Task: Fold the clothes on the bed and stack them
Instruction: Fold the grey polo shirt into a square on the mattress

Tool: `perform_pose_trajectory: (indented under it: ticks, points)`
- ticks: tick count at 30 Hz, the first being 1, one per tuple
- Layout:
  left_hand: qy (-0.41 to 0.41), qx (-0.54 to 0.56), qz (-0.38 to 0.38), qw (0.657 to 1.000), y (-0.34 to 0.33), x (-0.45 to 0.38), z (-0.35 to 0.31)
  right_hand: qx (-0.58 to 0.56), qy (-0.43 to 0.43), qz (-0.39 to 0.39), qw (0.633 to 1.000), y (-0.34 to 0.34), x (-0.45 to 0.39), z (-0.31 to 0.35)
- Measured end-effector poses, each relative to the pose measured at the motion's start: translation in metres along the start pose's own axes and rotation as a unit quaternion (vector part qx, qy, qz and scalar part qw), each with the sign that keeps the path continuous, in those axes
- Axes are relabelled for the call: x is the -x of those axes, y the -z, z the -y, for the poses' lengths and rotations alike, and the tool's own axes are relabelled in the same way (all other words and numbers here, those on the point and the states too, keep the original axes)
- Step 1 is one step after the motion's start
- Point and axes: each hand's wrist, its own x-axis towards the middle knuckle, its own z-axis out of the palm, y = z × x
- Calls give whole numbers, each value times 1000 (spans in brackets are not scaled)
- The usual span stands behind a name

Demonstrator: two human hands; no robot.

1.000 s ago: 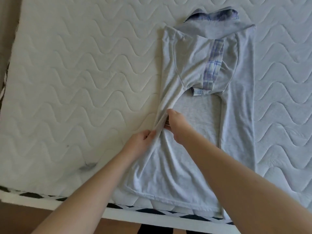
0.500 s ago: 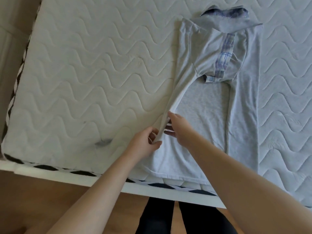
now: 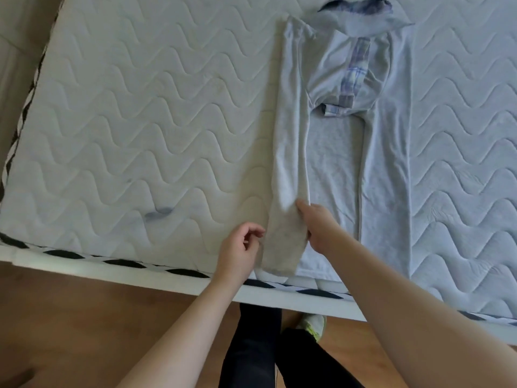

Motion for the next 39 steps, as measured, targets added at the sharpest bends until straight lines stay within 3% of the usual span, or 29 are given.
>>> perform_pose_trajectory:
  ticks: [3, 7, 12, 17, 24, 31, 34, 37, 39]
  points:
    - [-1, -99, 49, 994, -12, 8, 16, 23, 52, -5, 998, 18, 7, -17]
    - [-16, -149, 118, 982, -32, 20, 27, 151, 64, 12, 986, 33, 15, -38]
    - [-83, -384, 96, 915, -42, 32, 37, 223, 52, 19, 973, 43, 29, -66]
    - [-97, -332, 52, 937, -45, 27, 30, 153, 30, 47, 987, 48, 44, -86]
    - [-129, -342, -28, 930, -30, 42, 34, 100, 80, 80, 989, 41, 54, -93]
    - [-139, -448, 3, 883, -34, 54, 43, 156, 43, 48, 986, 42, 50, -106]
    - [-135, -493, 8, 859, -36, 51, 48, 295, 68, 55, 952, 45, 49, -104]
    - [-126, -515, 57, 846, -32, 53, 54, 484, 70, 86, 868, 50, 48, -92]
    - [-129, -520, 64, 842, -29, 50, 50, 545, 41, 92, 832, 53, 47, -79]
